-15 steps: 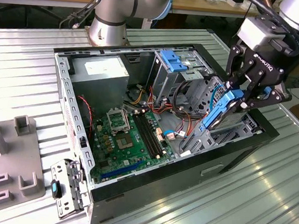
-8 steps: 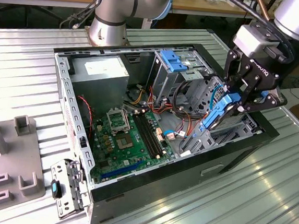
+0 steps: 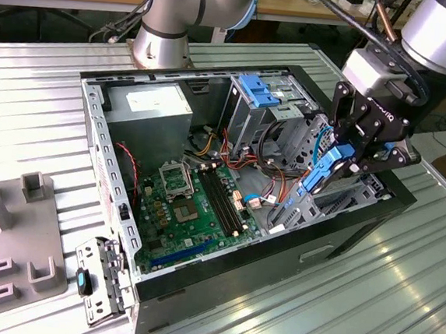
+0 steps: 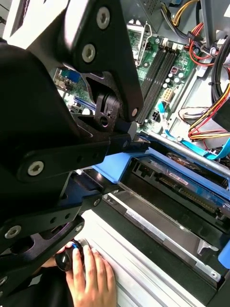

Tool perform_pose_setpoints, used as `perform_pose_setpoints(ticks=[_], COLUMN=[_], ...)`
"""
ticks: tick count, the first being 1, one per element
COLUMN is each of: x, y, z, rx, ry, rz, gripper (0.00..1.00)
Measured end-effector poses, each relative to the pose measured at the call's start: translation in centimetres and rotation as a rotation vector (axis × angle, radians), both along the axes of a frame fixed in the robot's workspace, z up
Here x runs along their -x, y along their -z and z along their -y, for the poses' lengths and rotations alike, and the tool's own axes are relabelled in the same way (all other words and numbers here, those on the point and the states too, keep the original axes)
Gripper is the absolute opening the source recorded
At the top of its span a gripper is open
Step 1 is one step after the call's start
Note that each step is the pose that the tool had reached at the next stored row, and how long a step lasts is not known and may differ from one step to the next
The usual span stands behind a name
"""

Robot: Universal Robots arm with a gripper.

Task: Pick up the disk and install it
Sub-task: 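Insert the disk into the insertion slot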

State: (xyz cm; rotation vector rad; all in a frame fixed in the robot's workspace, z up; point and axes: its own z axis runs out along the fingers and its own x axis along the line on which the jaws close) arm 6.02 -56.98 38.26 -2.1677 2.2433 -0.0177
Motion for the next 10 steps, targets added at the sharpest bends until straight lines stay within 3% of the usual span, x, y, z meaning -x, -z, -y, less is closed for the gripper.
perform_pose_setpoints(ticks=[10], x=[-0.02], y=[1.91], z=[0.05], rx=[-0.0002], ry=[0.0], rz=[-0.0001], gripper=[0.37])
